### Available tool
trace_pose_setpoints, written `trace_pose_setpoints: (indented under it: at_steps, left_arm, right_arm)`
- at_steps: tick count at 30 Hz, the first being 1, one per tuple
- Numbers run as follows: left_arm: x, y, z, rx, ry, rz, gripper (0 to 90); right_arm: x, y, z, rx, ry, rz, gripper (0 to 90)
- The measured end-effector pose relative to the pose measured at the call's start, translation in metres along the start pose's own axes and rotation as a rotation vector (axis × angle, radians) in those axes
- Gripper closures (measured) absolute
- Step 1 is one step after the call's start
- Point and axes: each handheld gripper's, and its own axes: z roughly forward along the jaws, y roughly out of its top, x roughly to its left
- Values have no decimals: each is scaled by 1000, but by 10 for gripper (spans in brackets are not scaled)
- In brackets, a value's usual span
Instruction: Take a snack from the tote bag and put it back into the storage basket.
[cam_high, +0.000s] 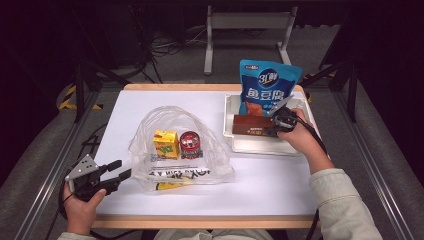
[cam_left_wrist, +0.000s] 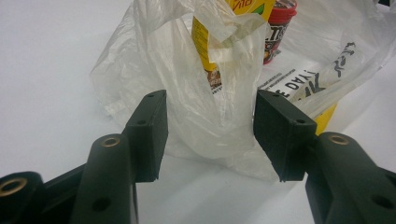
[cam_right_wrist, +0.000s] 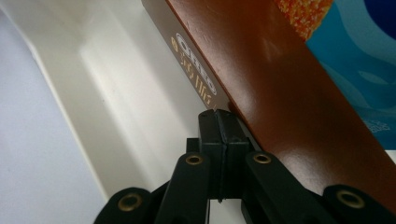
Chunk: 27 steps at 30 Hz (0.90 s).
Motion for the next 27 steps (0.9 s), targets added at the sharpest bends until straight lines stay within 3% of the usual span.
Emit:
trace_pose_setpoints:
  at_steps: [17,27]
  left_arm:
    - [0,0,-1,-1,0,0,459]
    - [0,0,-1,-7,0,0,459]
  right_arm:
    - [1,0,2,4,7,9,889]
    - [13,11,-15,-99,58,-21,842]
